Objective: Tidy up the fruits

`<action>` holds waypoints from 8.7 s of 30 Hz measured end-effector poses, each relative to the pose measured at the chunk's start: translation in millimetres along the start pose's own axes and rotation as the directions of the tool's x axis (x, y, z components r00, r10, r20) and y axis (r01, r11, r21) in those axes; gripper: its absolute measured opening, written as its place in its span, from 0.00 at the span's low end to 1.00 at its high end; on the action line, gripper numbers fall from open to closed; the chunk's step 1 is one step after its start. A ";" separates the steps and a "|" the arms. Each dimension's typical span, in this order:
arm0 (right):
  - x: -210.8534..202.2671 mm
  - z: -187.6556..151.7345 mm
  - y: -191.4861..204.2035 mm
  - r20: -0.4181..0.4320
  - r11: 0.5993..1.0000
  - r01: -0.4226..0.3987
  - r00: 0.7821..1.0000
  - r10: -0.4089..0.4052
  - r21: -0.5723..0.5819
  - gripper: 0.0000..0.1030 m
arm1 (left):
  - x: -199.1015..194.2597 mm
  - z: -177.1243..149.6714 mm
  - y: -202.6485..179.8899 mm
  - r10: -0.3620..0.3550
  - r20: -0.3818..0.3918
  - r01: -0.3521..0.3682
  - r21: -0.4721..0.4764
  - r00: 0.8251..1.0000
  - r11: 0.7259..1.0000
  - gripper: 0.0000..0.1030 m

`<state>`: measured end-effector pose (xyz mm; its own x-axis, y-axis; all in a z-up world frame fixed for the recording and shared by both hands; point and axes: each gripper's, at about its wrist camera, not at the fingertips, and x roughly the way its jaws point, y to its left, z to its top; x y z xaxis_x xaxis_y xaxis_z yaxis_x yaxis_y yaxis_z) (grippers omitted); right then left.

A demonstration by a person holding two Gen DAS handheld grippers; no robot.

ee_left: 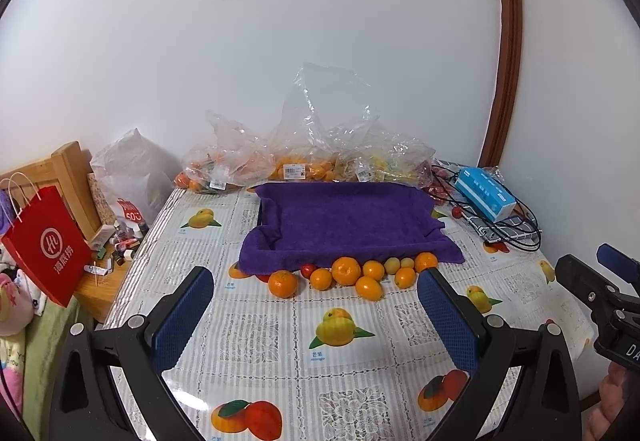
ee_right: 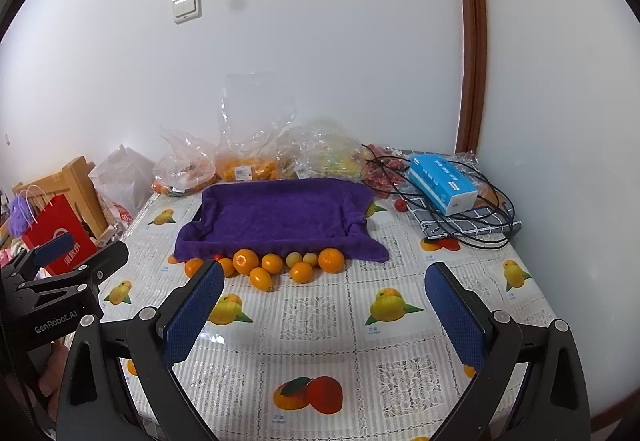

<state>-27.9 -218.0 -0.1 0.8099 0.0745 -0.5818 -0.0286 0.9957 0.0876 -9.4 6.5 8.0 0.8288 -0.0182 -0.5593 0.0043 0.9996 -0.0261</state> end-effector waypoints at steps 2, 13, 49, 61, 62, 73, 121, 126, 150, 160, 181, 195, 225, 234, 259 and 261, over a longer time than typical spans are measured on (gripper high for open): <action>-0.1 0.1 1.1 -0.002 1.000 -0.001 1.000 0.001 -0.002 0.97 | 0.4 0.0 -0.1 0.000 0.000 0.000 -0.002 1.000 1.000 1.00; -1.1 0.4 5.2 0.002 1.000 0.001 1.000 -0.001 -0.007 0.97 | 0.2 -2.0 0.9 -0.002 0.005 0.002 -0.001 1.000 1.000 1.00; 0.3 -0.9 3.5 0.009 1.000 -0.011 1.000 0.011 -0.004 0.97 | -7.1 -2.1 0.5 0.004 0.023 -0.004 0.013 1.000 1.000 1.00; 9.5 -0.7 7.9 0.007 1.000 0.021 1.000 -0.021 -0.022 0.97 | 2.2 3.0 -2.7 -0.001 0.018 0.001 0.017 1.000 1.000 1.00; 11.2 0.0 9.4 0.005 0.999 0.027 1.000 -0.027 -0.025 0.97 | 4.6 4.1 -3.1 -0.001 0.017 0.000 0.018 1.000 1.000 1.00; 38.8 3.3 11.2 -0.016 1.000 0.015 1.000 -0.015 -0.027 0.97 | 37.8 3.1 7.4 0.024 -0.001 -0.024 0.004 1.000 1.000 1.00; 296.0 -42.6 -14.6 -0.294 0.998 -0.047 0.955 0.030 -0.051 0.41 | 240.1 -59.5 60.5 -0.025 -0.298 0.006 -0.064 0.954 0.998 0.67; 289.5 -45.1 -17.3 -0.293 0.997 -0.060 0.955 0.044 -0.047 0.40 | 240.3 -57.8 55.9 -0.063 -0.272 0.042 -0.083 0.960 0.996 0.44; 210.0 -38.7 -24.1 -0.256 0.999 -0.046 0.965 0.050 0.021 0.40 | 182.6 -43.5 61.8 -0.099 -0.248 0.067 -0.133 0.964 0.989 0.40; 176.4 -6.7 -9.8 -0.199 0.999 -0.048 0.979 0.050 0.015 0.40 | 149.5 -11.3 59.2 -0.127 -0.205 0.100 -0.137 0.970 0.985 0.40; 174.0 62.7 9.5 -0.103 0.997 -0.078 0.992 0.077 -0.009 0.40 | 157.8 52.3 53.5 -0.150 -0.144 0.134 -0.117 0.978 0.984 0.40; 225.1 68.5 2.6 -0.141 0.996 -0.091 0.986 0.092 0.016 0.40 | 204.8 68.7 50.4 -0.149 -0.163 0.131 -0.115 0.975 0.985 0.40; 374.4 53.4 -19.5 -0.290 0.995 -0.098 0.952 0.100 0.023 0.40 | 354.3 62.9 40.4 -0.110 -0.326 0.071 -0.129 0.939 0.989 0.40; 380.7 42.8 -15.1 -0.294 0.994 -0.111 0.950 0.104 -0.005 0.41 | 379.0 56.5 34.2 -0.098 -0.363 0.061 -0.110 0.927 0.992 0.40; 322.6 50.1 -12.8 -0.222 0.999 -0.044 0.974 0.039 -0.018 0.66 | 314.4 67.3 45.4 -0.065 -0.366 0.048 -0.058 0.928 0.997 0.59; 307.4 48.8 -14.8 -0.235 1.000 -0.022 0.972 0.019 -0.014 0.72 | 292.7 67.9 38.7 -0.069 -0.334 0.058 -0.042 0.940 0.997 0.59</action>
<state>250.1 -212.5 -140.8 0.6490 0.1036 -0.7537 -0.0550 0.9945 0.0893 271.4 41.2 -100.4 0.5915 -0.0921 -0.8010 0.0290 0.9952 -0.0930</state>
